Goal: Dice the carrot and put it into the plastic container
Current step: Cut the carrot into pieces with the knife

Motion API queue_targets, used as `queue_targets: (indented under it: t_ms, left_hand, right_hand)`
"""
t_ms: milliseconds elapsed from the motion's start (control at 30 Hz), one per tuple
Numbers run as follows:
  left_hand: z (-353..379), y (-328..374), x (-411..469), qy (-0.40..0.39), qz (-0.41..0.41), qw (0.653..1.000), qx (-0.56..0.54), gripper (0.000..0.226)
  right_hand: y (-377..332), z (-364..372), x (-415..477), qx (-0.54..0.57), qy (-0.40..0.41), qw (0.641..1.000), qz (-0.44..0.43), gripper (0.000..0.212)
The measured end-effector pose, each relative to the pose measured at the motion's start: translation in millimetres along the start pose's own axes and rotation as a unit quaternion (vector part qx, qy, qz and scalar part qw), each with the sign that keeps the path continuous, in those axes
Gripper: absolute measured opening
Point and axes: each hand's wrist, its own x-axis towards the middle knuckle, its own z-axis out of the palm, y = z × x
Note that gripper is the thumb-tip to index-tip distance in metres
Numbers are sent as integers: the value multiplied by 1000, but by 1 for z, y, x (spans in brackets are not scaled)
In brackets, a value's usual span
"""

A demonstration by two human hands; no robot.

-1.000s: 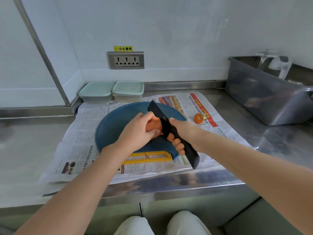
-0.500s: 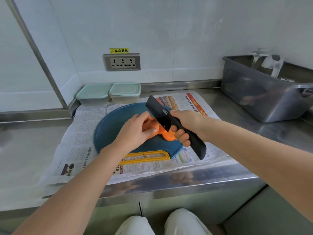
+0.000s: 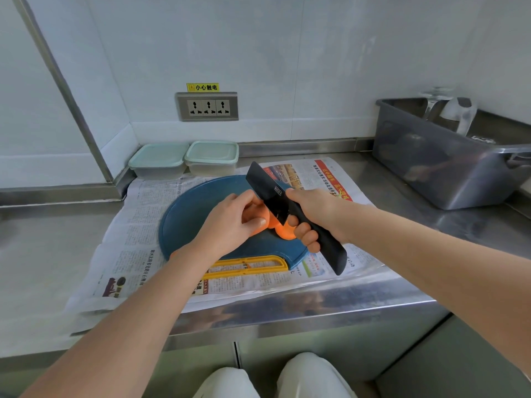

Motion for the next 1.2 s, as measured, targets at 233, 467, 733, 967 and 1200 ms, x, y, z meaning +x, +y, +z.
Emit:
queue_targets:
  t_ms: [233,467,733,967,1200]
  left_hand:
    - [1,3,2,-14,1,1000,4,22]
    - [1,2,4,-9,5,1000,3,23]
    - [1,1,5,1,15,1000,-8,22]
    - [5,0,5,14,28,999,-13,27]
    - [7,-5,4,34,33,999,-22,27]
  right_hand:
    - [3,5,1,-33,17,999,8,53]
    - [1,13,5,-38,35,999,13,55]
    - [-2,17,9,-17,29,999,24,56]
    - [4,23,21,-8,29,999,45,55]
    - [22,41,40,12,45,997,58,58]
